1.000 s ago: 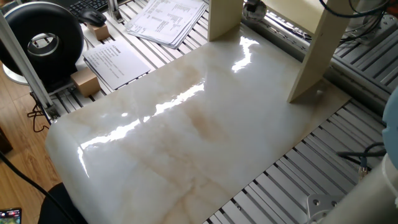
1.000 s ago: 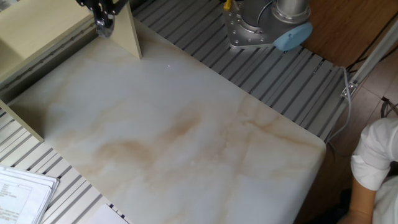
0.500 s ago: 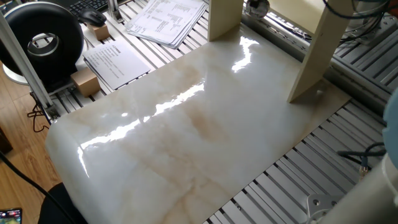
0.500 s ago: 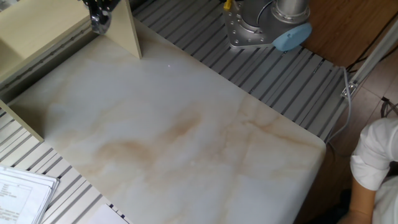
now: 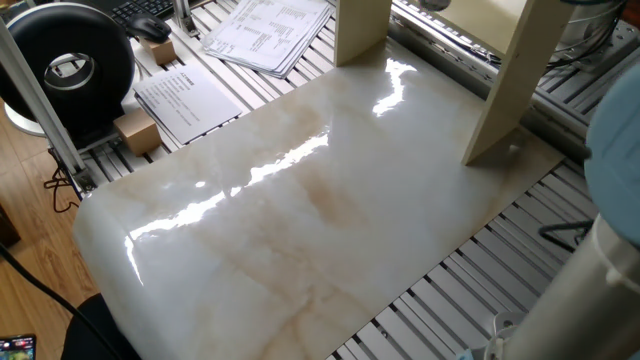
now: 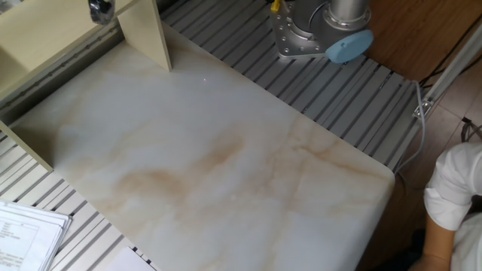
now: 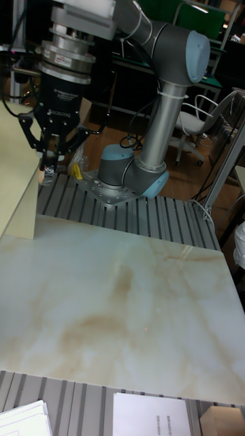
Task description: Put the object on the shelf
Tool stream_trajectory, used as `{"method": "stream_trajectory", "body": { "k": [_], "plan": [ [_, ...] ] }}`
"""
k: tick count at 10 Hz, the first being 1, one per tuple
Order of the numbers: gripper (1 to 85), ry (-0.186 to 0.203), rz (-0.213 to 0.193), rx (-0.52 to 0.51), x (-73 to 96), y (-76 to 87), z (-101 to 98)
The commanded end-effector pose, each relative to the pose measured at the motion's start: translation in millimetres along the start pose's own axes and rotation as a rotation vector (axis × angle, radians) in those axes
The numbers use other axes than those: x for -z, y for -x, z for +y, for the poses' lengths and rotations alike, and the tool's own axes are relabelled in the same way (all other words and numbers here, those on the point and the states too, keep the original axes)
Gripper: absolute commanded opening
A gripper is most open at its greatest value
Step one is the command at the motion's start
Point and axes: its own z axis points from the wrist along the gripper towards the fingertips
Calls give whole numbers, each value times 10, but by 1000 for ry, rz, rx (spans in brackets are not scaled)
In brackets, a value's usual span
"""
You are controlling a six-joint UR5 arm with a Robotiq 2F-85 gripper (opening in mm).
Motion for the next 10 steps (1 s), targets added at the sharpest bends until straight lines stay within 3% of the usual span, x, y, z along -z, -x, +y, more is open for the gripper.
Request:
{"method": "stream_trajectory", "body": {
  "k": [1, 2, 4, 6, 10],
  "plan": [
    [13, 8, -34, -32, 19, 19, -119],
    [13, 0, -28, -11, 19, 5, -160],
    [13, 7, -12, 58, 75, -138, -480],
    [13, -7, -21, 125, 13, -254, -770],
    [47, -5, -9, 122, -106, -340, -839]
  ]
}}
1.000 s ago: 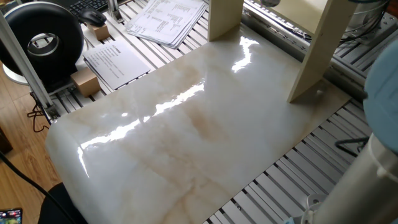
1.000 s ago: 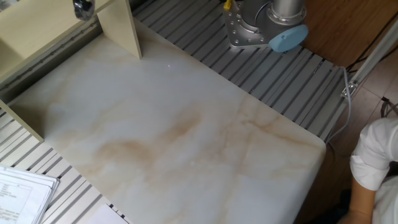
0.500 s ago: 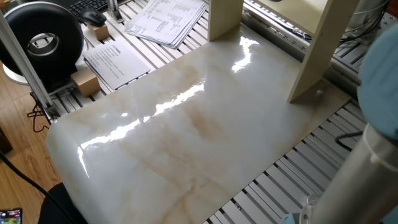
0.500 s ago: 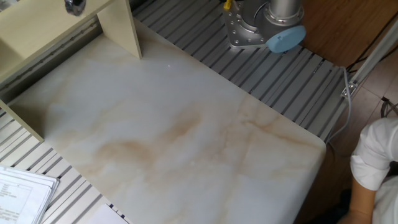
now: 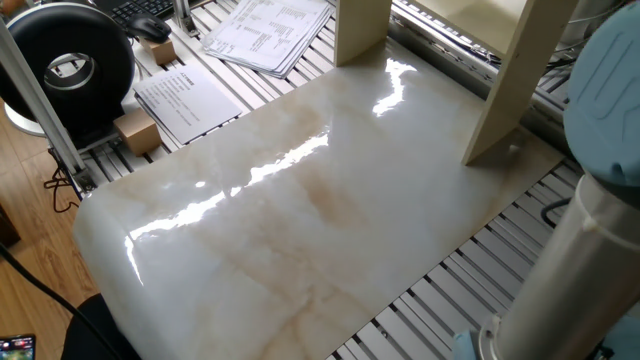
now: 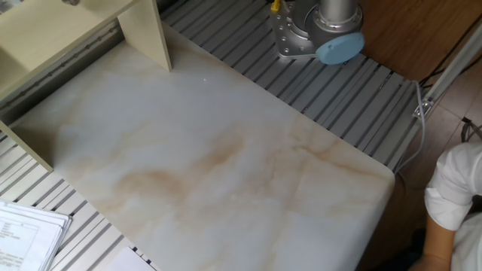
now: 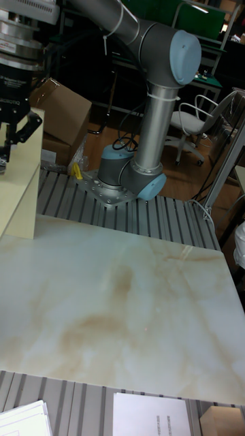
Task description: Put the object on the shelf
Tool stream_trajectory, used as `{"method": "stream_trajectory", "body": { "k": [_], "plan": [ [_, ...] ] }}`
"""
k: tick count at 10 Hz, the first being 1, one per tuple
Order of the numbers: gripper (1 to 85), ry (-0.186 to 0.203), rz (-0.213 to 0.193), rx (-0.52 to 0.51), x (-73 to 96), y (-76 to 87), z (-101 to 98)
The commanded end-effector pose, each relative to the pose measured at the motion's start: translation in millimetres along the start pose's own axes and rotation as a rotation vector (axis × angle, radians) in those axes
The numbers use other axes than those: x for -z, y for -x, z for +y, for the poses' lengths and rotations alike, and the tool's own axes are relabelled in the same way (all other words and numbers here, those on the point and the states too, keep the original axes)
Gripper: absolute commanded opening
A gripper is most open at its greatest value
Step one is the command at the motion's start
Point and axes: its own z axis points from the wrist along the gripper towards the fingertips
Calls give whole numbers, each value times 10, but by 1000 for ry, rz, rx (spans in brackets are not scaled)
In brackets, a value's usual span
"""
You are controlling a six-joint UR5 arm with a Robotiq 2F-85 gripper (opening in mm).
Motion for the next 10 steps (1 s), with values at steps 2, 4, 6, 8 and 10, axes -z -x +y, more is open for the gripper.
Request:
{"method": "stream_trajectory", "body": {
  "k": [2, 4, 6, 8, 10],
  "plan": [
    [380, 0, 8, 34, -48, -90, -90],
    [683, -9, 14, 65, -40, -113, -121],
    [737, -4, 7, 81, -38, -94, -110],
    [747, -5, 6, 87, -34, -96, -118],
    [750, -7, 2, 87, -39, -78, -115]
  ]
}}
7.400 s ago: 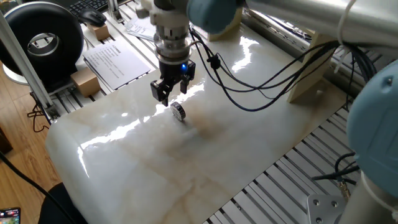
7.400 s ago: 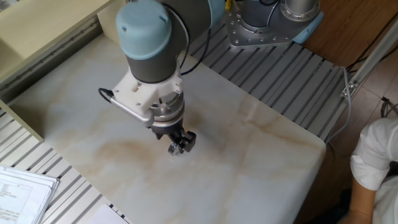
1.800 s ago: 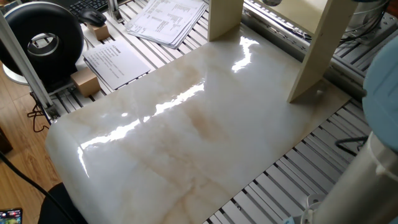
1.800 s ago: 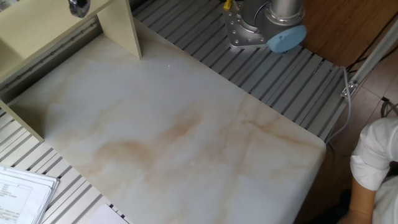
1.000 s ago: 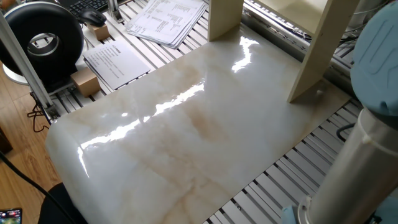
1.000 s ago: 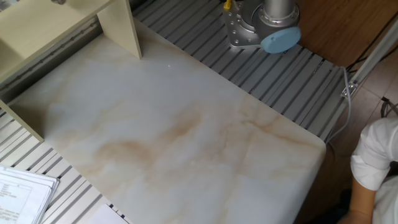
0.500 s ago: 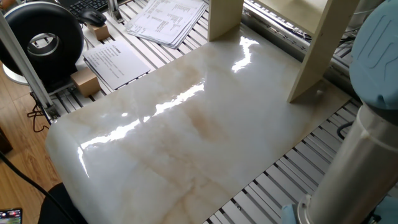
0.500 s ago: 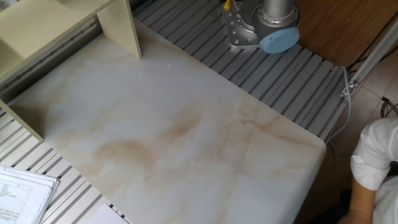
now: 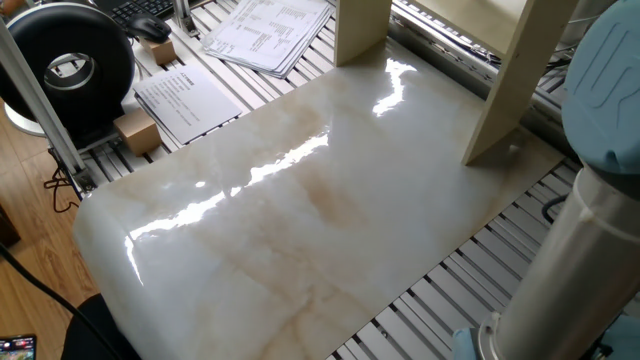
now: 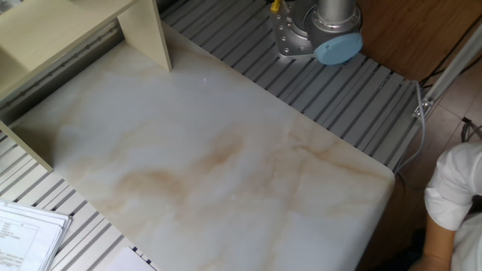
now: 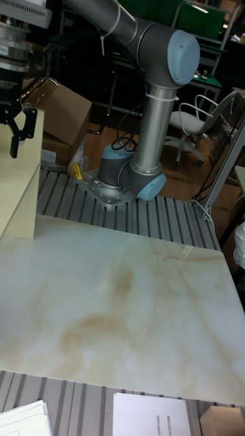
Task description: Put the object on the shelf
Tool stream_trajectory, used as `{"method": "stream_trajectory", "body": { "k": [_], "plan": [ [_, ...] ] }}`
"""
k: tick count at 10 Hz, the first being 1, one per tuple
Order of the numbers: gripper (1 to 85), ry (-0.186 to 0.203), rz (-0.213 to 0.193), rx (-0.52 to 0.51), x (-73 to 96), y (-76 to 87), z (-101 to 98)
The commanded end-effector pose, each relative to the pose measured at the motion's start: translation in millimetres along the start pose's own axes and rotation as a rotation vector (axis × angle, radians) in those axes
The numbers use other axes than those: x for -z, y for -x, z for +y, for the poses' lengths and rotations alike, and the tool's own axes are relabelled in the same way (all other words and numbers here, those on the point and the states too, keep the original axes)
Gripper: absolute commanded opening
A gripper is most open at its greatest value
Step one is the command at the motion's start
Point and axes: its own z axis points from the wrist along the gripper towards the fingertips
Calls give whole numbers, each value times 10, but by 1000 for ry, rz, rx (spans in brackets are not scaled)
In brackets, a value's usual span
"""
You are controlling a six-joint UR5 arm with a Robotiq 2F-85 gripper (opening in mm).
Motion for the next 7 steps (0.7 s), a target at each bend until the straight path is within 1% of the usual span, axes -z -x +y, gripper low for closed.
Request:
{"method": "stream_trajectory", "body": {
  "k": [1, 2, 5, 6, 7],
  "plan": [
    [753, 2, -14, 8, 16, 39, 8],
    [753, 3, -11, 14, 27, 41, 11],
    [757, 13, 3, 26, 151, 57, 74],
    [757, 19, 5, 16, 199, 116, 158],
    [757, 34, 6, -16, 257, 253, 366]
  ]
}}
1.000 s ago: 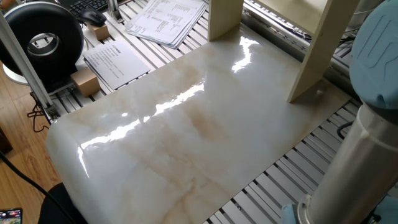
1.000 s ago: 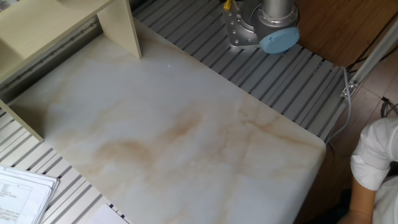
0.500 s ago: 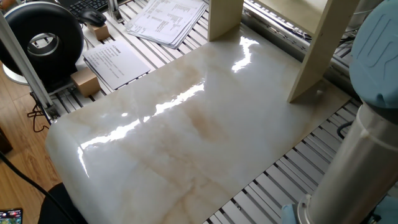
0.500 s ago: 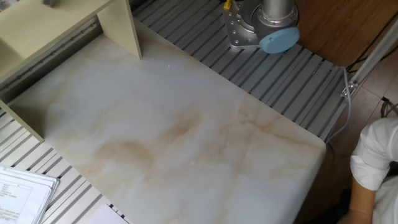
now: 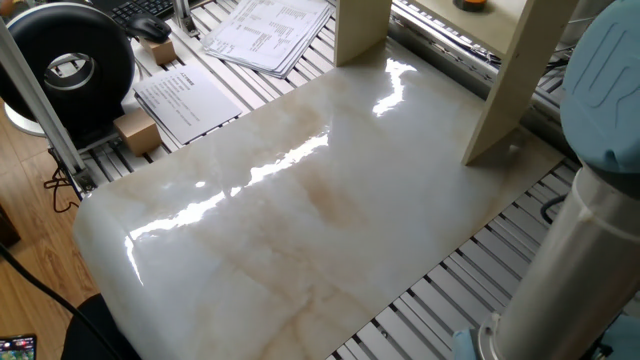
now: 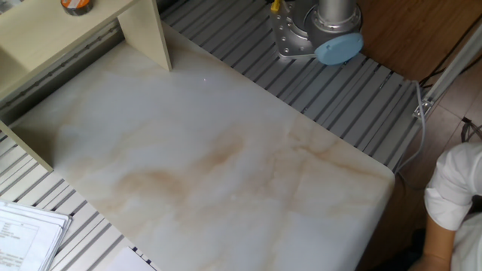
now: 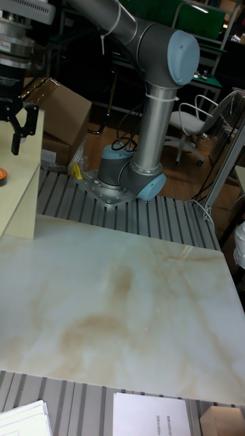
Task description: Put the object on the shelf
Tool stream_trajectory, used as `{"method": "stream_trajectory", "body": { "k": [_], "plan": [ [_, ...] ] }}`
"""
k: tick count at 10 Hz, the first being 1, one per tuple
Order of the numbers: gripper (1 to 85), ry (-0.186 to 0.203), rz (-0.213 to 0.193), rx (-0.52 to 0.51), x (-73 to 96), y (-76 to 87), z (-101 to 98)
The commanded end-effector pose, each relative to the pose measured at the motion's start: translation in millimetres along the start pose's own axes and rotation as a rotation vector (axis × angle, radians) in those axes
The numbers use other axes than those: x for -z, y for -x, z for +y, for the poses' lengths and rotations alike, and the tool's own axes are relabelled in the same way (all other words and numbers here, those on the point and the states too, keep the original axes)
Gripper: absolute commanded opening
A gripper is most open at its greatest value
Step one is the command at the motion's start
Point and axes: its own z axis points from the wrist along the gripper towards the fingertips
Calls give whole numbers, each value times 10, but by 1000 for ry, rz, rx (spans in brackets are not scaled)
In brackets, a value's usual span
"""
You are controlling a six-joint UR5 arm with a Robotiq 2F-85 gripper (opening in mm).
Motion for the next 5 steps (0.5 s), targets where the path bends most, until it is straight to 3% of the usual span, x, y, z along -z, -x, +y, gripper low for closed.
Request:
{"method": "stream_trajectory", "body": {
  "k": [1, 3, 4, 5],
  "plan": [
    [753, 39, -4, -64, 164, 345, 487],
    [690, 64, -8, -149, 203, 755, 1033],
    [570, 52, 1, -192, 219, 881, 1203],
    [557, 63, -1, -205, 243, 954, 1309]
  ]
}}
